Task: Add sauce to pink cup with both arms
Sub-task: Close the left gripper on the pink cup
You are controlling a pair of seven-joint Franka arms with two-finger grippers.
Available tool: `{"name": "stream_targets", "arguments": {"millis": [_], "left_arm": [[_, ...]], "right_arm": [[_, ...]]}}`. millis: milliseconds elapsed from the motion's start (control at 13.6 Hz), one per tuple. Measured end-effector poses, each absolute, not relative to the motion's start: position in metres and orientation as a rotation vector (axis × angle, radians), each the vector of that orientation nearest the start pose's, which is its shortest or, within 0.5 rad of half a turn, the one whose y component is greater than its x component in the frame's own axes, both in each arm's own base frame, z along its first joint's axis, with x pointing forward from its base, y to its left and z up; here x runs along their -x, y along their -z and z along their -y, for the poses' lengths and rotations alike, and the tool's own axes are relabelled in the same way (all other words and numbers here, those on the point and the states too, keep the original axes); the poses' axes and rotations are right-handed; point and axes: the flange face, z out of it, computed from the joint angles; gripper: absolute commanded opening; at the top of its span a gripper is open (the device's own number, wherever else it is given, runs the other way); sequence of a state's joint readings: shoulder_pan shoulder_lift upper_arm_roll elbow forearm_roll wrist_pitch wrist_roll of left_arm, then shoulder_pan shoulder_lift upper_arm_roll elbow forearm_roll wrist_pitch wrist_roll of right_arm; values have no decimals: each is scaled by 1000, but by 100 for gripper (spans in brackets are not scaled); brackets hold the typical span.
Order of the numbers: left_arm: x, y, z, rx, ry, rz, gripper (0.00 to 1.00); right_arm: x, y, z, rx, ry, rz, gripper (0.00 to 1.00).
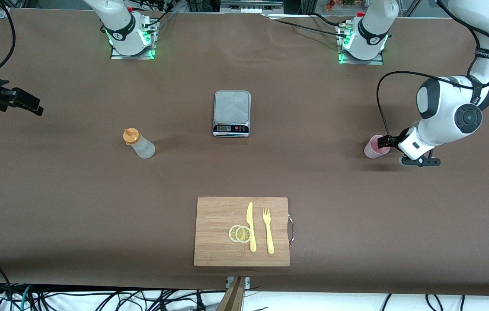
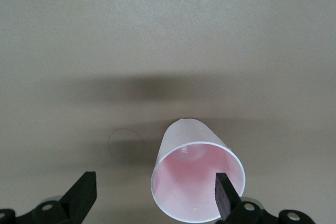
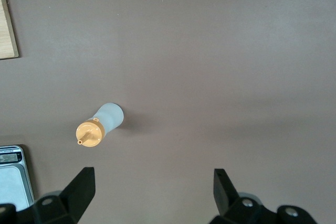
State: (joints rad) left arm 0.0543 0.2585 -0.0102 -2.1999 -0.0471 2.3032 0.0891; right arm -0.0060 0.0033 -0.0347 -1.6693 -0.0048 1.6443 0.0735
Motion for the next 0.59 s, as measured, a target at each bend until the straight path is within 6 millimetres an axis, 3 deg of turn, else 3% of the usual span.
{"name": "stream_targets", "arguments": {"millis": [367,513,587], "left_arm": [[-528,-240,-25,3176,-199,-9,98],[-526,-238,-26,3175,-199,-8,90],[-525,-237,-26,3175,-200,-9,81]], "right_arm": [[-558,-582,23,3142,-45,-179,100],[-558,-582,23,3142,-45,-179,100],[-558,-582,23,3142,-45,-179,100]]}}
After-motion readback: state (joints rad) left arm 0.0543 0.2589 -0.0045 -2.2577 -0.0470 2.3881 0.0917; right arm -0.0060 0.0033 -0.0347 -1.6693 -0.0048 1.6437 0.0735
